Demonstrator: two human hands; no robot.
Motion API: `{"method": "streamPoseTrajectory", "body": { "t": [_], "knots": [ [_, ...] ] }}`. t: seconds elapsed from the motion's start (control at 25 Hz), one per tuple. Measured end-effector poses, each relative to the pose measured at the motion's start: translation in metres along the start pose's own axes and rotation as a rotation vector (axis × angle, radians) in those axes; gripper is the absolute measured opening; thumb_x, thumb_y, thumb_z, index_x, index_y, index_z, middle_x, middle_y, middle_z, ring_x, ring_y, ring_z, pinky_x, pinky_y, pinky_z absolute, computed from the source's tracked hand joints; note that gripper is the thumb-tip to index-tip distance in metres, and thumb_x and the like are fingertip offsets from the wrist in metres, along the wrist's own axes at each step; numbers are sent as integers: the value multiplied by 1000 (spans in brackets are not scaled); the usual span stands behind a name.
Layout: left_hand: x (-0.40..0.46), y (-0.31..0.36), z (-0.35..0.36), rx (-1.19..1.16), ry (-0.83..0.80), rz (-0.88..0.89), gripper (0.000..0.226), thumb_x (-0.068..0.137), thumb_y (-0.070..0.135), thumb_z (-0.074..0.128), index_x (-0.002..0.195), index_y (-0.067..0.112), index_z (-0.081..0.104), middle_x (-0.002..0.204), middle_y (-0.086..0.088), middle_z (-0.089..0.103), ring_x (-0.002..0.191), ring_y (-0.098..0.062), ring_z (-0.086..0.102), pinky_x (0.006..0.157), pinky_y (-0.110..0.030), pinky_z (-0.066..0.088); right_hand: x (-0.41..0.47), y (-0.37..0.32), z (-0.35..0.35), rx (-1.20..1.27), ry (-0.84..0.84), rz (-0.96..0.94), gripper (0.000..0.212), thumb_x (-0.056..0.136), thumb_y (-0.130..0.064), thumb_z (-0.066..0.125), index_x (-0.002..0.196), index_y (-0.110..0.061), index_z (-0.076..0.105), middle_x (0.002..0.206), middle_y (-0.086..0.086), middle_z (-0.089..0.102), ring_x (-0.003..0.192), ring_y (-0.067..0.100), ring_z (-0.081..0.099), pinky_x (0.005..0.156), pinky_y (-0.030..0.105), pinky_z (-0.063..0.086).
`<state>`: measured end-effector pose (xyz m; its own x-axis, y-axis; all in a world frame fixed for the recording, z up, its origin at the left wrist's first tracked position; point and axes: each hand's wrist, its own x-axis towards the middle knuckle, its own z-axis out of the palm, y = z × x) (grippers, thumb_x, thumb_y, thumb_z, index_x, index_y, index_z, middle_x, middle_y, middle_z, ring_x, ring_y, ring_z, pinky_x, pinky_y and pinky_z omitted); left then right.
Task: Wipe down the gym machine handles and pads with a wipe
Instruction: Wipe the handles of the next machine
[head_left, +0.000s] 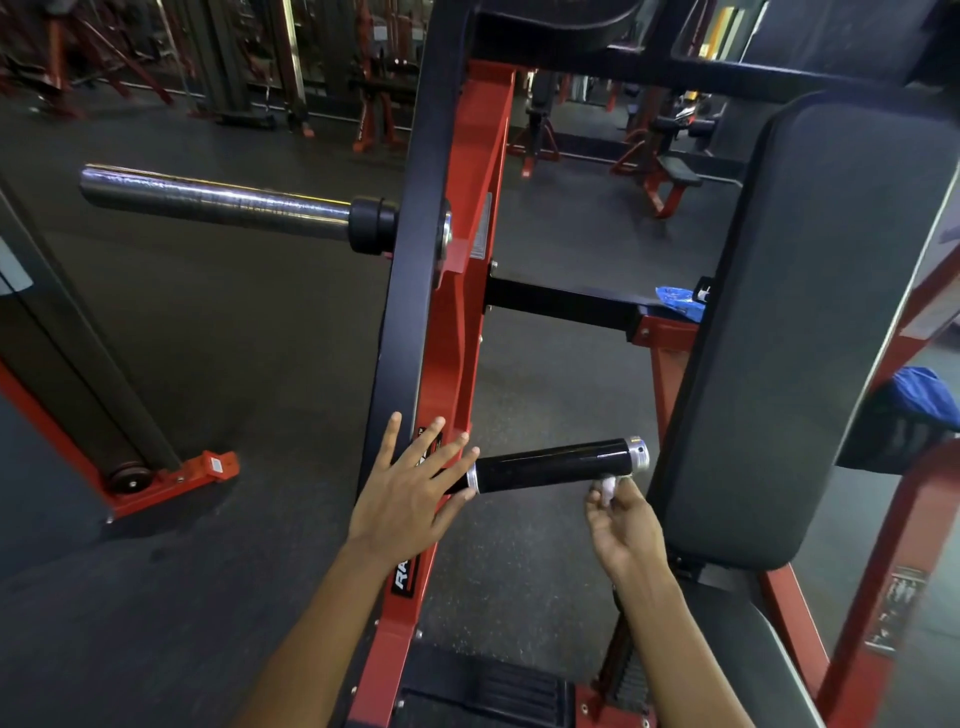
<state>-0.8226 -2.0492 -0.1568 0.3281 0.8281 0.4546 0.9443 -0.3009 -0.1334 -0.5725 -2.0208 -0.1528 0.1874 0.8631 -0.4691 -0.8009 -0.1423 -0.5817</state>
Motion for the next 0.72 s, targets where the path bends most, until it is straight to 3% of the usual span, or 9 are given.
{"method": "streamPoseTrajectory", "body": {
  "t": [0.08, 0.2, 0.32, 0.44, 0.6, 0.72],
  "knots": [
    [0, 1, 0, -11, 13, 7, 46, 96, 50, 40, 134, 27, 51, 134, 8, 56, 136, -21, 39, 115, -59, 11, 3, 8, 7, 25, -56, 63, 36, 90, 9, 32, 92, -12, 60, 73, 1, 53, 63, 8, 42, 60, 19, 37],
    [0, 0, 2, -22, 22, 8, 45, 95, 50, 41, 133, 27, 52, 133, 8, 57, 136, -20, 40, 115, -59, 11, 8, 21, 14, 23, -50, 122, 42, 93, 11, 29, 97, -12, 63, 100, 5, 62, 75, 10, 51, 60, 16, 44],
    [0, 0, 4, -22, 23, 5, 44, 96, 50, 41, 133, 28, 52, 134, 7, 56, 136, -20, 39, 115, -58, 11, 12, 40, 22, 21, -79, 166, 45, 91, 13, 30, 91, -9, 69, 91, 7, 59, 70, 11, 47, 64, 22, 42],
    [0, 1, 5, -28, 27, 2, 44, 96, 50, 42, 133, 28, 52, 136, 6, 55, 135, -21, 40, 115, -58, 11, 12, 55, 28, 21, -127, 200, 50, 92, 10, 36, 76, -12, 77, 79, 5, 61, 66, 10, 48, 54, 17, 46],
    [0, 1, 6, -29, 25, -3, 44, 96, 50, 42, 134, 29, 50, 137, 4, 54, 135, -21, 40, 115, -58, 10, 3, 80, 38, -117, -132, 244, 37, 92, 12, 36, 91, -7, 67, 82, 8, 64, 65, 10, 52, 54, 18, 45],
    [-1, 0, 6, -31, 35, -4, 45, 96, 51, 41, 134, 30, 49, 137, 3, 53, 135, -21, 40, 115, -58, 13, -8, 104, 42, -255, -173, 260, 33, 87, 17, 37, 89, -3, 63, 80, 9, 61, 62, 11, 50, 52, 18, 45]
  ]
}}
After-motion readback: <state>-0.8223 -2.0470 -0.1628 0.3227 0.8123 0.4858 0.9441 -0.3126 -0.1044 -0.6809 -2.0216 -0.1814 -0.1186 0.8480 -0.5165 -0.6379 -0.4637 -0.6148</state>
